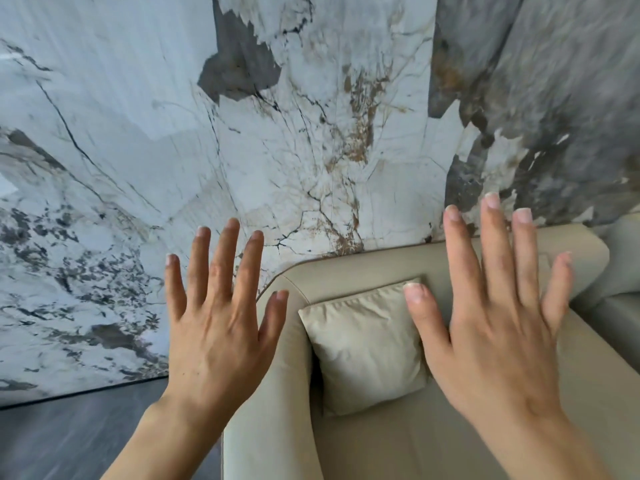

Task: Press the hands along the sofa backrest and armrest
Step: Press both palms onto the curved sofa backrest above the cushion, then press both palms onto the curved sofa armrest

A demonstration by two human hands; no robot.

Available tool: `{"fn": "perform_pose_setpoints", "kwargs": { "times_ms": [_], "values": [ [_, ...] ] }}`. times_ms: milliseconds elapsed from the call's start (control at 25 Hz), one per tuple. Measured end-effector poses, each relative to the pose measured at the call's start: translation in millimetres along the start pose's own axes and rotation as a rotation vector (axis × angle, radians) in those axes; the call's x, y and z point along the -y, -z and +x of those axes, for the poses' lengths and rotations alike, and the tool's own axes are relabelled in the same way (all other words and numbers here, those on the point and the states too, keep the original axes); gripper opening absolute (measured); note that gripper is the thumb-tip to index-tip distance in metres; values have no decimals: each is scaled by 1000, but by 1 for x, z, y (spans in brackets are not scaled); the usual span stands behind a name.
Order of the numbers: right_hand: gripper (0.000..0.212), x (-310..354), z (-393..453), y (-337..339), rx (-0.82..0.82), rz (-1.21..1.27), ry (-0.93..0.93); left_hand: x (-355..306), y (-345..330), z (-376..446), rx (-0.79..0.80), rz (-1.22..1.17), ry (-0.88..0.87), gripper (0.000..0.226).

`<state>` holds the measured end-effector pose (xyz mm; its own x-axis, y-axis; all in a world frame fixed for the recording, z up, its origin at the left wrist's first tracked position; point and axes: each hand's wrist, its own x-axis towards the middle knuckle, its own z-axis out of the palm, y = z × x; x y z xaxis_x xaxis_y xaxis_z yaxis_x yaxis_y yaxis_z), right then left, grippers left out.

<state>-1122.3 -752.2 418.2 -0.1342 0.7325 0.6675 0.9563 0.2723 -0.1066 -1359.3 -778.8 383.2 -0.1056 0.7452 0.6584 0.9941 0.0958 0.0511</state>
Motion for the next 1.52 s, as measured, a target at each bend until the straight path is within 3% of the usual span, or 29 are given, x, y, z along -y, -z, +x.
{"fn": "perform_pose_setpoints", "kwargs": {
  "times_ms": [280, 680, 1080, 1280, 1520],
  "values": [
    [70, 9, -19, 40, 15, -149, -146, -11, 13, 18, -40, -116, -173, 64],
    [67, 53, -2, 30, 15, -493, -468, -15, -54, 98, -16, -419, -481, 64],
    [67, 61, -27, 58, 4, -644, -639, -40, -49, 96, -5, -544, -656, 63],
    [68, 107, -20, 46, -20, -748, -719, -15, -63, 113, 36, -666, -727, 65],
    [69, 225, 3, -13, -48, -874, -883, 71, -105, 154, 63, -828, -897, 64]
  ]
}}
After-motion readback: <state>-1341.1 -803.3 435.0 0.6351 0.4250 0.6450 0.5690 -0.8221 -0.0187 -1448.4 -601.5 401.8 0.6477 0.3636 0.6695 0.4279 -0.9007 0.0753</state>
